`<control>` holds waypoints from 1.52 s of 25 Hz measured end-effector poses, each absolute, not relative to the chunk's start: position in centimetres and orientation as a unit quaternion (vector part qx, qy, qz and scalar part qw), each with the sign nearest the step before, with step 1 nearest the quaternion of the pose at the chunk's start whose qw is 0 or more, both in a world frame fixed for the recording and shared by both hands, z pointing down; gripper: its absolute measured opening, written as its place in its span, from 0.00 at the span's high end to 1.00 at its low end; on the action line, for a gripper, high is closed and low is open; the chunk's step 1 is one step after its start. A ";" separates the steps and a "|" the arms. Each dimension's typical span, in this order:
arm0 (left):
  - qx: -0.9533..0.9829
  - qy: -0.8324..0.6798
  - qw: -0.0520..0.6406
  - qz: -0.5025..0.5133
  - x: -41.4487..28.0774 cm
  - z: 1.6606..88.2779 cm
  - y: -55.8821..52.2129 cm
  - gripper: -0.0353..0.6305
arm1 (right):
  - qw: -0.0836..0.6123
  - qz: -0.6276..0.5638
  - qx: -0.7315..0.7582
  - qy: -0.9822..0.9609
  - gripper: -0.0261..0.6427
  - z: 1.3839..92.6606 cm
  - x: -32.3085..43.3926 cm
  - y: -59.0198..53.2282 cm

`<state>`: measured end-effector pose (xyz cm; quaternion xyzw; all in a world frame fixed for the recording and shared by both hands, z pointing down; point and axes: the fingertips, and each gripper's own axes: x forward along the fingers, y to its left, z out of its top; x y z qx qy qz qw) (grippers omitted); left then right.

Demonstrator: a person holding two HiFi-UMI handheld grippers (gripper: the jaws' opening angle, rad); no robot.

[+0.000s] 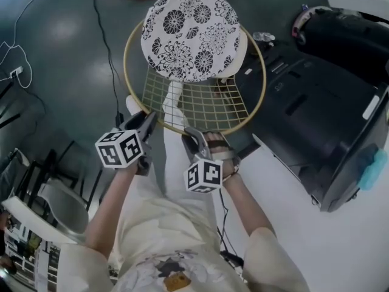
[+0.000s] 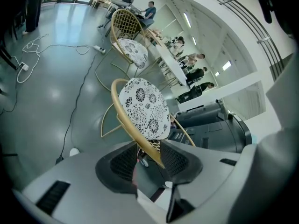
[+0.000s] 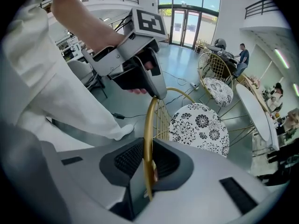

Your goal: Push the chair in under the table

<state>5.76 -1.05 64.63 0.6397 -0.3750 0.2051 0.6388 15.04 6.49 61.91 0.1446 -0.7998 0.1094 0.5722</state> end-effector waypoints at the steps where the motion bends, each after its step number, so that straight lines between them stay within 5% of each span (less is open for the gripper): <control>1: 0.642 -0.378 0.635 0.204 5.7 64.5 -0.8 0.71 | 0.571 0.104 0.151 -0.800 0.87 61.9 15.0 6.7; 38: 0.705 -0.275 0.612 0.229 6.8 64.8 1.4 0.70 | 0.607 0.095 0.381 -0.691 0.81 63.5 17.1 7.9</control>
